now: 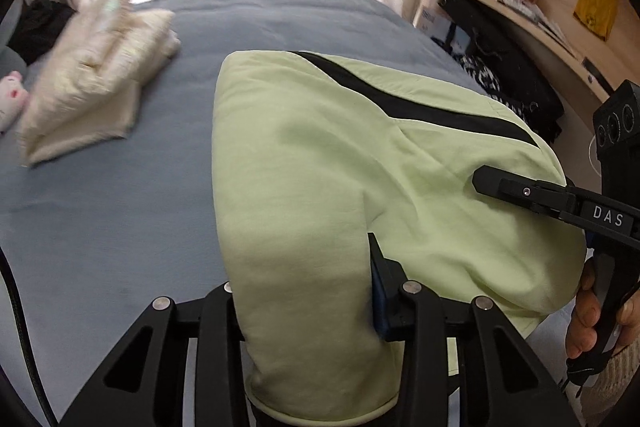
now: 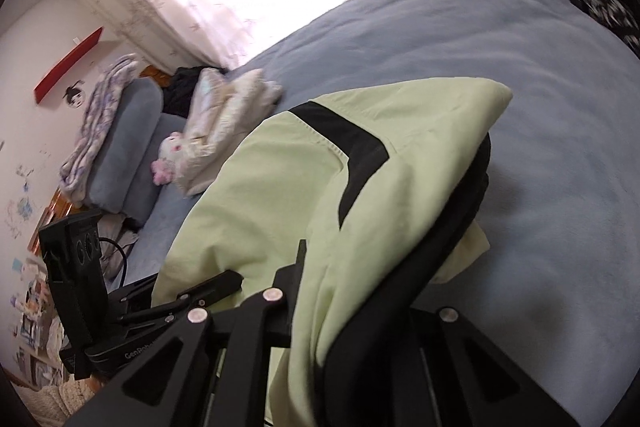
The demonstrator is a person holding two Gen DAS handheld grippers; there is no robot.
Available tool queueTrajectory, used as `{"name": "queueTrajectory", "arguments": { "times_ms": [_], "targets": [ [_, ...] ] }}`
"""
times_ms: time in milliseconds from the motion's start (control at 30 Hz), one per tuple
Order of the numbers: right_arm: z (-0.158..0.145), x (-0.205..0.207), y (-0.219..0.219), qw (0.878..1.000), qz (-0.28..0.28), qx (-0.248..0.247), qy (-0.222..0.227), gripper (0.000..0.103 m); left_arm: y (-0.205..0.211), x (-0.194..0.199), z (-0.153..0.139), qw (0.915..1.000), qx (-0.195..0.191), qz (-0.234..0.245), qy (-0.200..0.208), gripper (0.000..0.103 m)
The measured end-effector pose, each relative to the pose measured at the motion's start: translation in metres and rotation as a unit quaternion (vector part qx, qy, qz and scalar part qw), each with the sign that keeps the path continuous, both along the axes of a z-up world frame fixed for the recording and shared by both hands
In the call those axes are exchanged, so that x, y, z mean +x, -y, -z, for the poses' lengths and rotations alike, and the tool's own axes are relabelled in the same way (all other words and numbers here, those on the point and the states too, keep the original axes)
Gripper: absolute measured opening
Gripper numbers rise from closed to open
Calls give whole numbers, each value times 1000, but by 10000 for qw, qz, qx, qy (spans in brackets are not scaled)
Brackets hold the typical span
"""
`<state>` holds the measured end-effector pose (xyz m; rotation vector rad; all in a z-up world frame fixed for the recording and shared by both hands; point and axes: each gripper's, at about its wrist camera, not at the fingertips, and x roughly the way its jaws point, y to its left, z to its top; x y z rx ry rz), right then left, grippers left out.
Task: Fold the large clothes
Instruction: 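Grasp the folded bundle with both grippers and lift it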
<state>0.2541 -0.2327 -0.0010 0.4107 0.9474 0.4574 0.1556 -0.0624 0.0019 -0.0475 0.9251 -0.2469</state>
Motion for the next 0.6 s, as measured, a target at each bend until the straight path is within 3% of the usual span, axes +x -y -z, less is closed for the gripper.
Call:
{"name": "queueTrajectory", "arguments": {
  "times_ms": [300, 467, 600],
  "targets": [
    [-74, 36, -127, 9961, -599, 219, 610, 10, -148, 15, -104, 9967, 147, -447, 663, 36],
    [-121, 107, -219, 9897, -885, 460, 1025, 10, -233, 69, -165, 9891, 569, -591, 1222, 36],
    [-145, 174, -283, 9839, -956, 548, 1405, 10, -296, 133, -193, 9847, 720, -666, 1438, 36]
  ]
}}
